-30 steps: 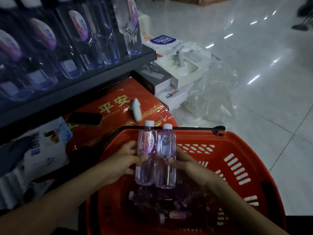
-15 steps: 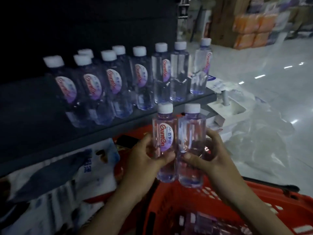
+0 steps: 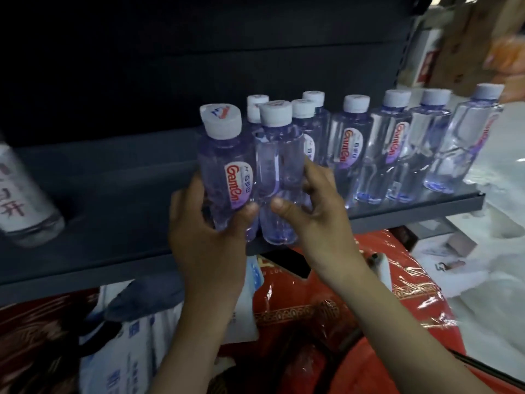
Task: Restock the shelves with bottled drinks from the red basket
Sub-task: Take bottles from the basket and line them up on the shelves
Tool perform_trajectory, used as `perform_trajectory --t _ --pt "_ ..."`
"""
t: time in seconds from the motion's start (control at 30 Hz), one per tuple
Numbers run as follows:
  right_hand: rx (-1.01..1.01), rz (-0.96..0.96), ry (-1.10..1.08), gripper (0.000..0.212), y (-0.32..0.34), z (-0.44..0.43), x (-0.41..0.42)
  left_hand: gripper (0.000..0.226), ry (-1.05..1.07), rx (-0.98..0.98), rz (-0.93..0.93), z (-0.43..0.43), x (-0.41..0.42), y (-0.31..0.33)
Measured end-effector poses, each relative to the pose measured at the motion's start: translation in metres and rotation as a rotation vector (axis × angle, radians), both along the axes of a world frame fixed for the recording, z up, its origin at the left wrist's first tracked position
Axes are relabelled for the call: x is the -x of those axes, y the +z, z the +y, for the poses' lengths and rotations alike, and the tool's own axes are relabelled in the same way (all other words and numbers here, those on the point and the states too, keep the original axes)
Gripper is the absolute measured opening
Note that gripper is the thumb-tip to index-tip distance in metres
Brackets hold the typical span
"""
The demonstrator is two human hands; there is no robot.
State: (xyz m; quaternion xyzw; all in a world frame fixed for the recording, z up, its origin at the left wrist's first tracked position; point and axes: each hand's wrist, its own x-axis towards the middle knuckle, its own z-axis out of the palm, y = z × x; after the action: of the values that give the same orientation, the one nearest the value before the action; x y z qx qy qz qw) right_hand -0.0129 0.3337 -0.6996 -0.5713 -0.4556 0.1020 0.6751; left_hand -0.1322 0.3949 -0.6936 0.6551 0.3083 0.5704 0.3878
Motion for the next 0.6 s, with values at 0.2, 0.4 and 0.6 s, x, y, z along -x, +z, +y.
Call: perform_trajectory --t 0.2,0.4,0.6 --pt "-0.008 0.025 -0.002 0.062 -0.017 0.022 -0.006 0.045 -0.016 0.032 0.080 0.024 0.000 -0.008" --pt "0.025 -0.003 -0.102 0.062 -0.023 0.030 0.000 0.051 -0.035 0.022 0.043 0.030 -0.008 -0.011" --pt "0.174 -0.286 -0.465 0.067 -0.023 0.018 0.010 0.076 -0.123 0.052 0.112 0.026 -0.002 -0.023"
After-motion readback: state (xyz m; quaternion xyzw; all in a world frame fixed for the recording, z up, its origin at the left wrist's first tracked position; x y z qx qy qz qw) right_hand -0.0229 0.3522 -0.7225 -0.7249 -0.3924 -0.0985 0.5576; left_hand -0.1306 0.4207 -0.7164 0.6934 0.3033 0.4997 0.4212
